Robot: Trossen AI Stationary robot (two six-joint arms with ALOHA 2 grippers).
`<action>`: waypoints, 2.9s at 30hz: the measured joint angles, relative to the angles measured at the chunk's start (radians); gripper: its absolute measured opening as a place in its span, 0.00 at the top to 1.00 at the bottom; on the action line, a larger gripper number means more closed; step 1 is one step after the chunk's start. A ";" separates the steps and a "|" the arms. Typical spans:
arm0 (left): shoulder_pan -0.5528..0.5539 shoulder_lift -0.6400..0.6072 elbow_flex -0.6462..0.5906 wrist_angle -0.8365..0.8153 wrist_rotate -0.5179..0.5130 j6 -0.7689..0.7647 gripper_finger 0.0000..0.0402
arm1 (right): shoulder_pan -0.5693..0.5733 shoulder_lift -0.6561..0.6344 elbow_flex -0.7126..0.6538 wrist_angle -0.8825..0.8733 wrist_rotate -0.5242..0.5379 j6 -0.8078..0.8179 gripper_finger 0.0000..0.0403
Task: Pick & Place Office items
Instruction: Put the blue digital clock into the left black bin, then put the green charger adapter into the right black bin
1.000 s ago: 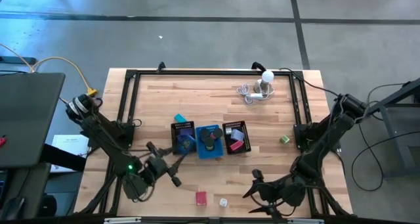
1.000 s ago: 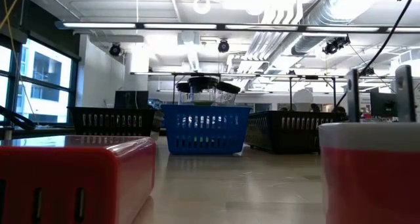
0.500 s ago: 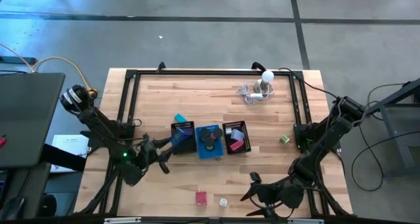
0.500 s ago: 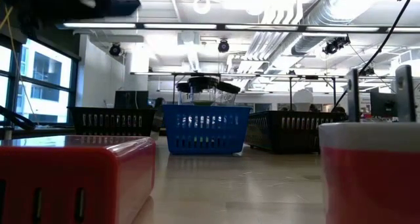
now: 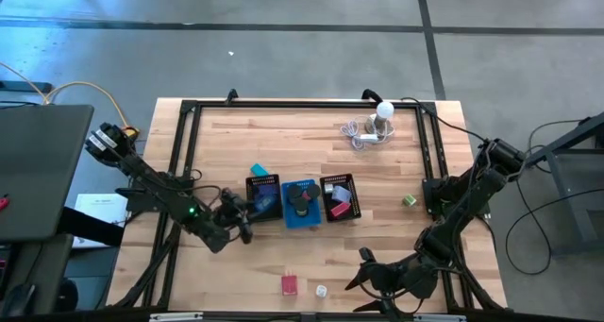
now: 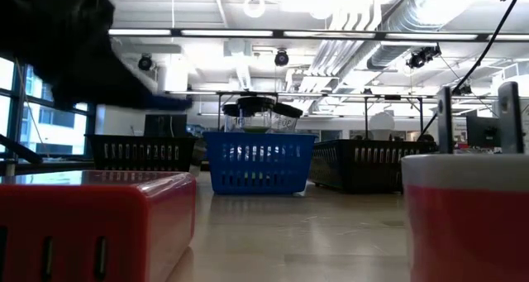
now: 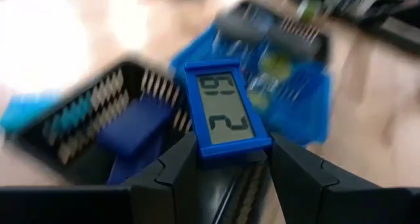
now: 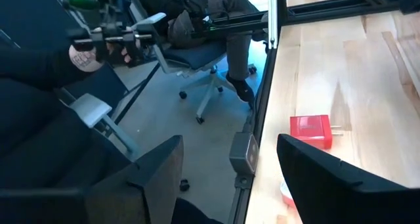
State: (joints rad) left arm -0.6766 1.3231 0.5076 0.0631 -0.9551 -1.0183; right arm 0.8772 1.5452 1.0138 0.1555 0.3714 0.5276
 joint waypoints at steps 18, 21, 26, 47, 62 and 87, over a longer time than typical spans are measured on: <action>0.215 -0.017 0.003 -0.113 0.453 -0.049 0.62 | 0.000 0.000 0.000 -0.001 0.048 0.056 0.41; 0.250 -0.024 0.003 -0.112 0.486 -0.048 0.62 | 0.000 0.000 0.000 -0.001 0.048 0.056 0.41; 0.258 -0.055 0.011 -0.113 0.494 -0.013 0.62 | 0.000 0.000 0.000 -0.002 0.048 0.056 0.41; 0.282 -0.102 0.013 -0.164 0.528 -0.111 0.57 | 0.000 0.000 0.000 -0.002 0.049 0.079 0.41; 0.325 -0.107 0.013 -0.159 0.609 -0.046 0.49 | 0.000 0.000 0.000 -0.002 0.049 0.078 0.41; 0.151 -0.312 0.015 0.219 0.631 0.312 0.48 | -0.050 -0.001 0.001 -0.962 -0.203 0.769 0.41</action>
State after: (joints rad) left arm -0.5258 1.0111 0.5228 0.2824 -0.3237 -0.7061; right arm 0.8267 1.5444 1.0145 -0.8065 0.1683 1.2964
